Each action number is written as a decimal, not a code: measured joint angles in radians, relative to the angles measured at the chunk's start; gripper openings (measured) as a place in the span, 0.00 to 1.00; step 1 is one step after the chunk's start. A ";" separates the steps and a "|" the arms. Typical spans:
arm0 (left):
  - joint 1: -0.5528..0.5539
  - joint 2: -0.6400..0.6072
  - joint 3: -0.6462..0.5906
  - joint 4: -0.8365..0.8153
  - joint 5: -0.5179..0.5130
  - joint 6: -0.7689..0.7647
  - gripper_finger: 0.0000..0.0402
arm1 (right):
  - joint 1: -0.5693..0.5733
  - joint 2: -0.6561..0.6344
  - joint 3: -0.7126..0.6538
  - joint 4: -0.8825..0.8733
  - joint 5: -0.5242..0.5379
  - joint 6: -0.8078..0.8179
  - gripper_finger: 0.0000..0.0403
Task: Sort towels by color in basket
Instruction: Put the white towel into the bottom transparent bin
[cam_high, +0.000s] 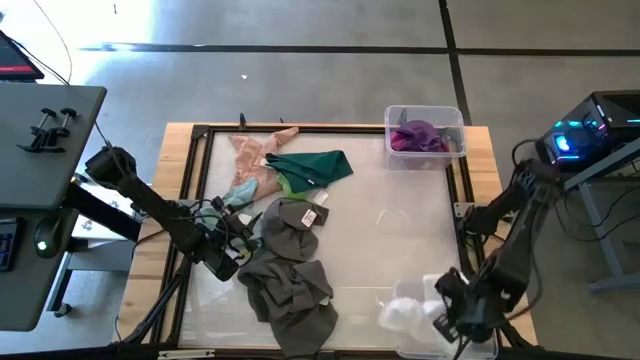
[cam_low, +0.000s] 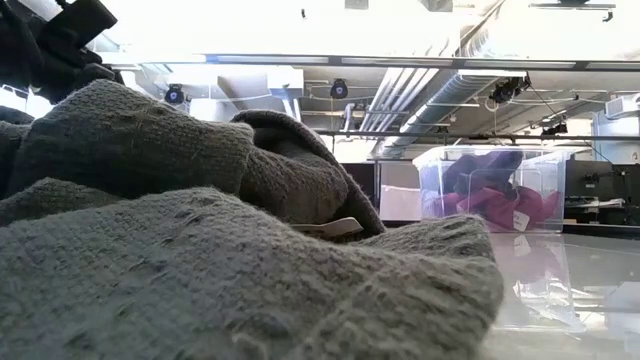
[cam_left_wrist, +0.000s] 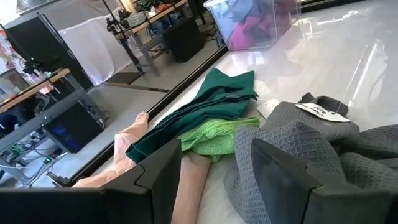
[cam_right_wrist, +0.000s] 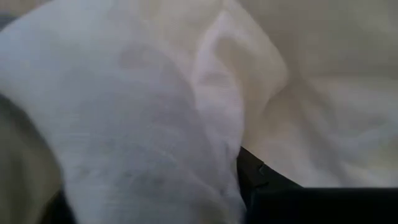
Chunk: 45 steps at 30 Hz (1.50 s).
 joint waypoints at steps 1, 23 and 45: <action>0.000 0.000 0.000 0.000 0.000 0.008 0.46 | 0.001 0.021 0.000 -0.002 -0.037 0.012 0.03; 0.047 0.000 0.000 0.067 -0.038 0.198 0.46 | -0.001 0.092 0.000 0.177 0.166 0.088 0.35; 0.050 0.000 0.013 0.148 0.014 0.256 0.46 | 0.017 0.067 0.041 0.037 0.251 -0.020 0.42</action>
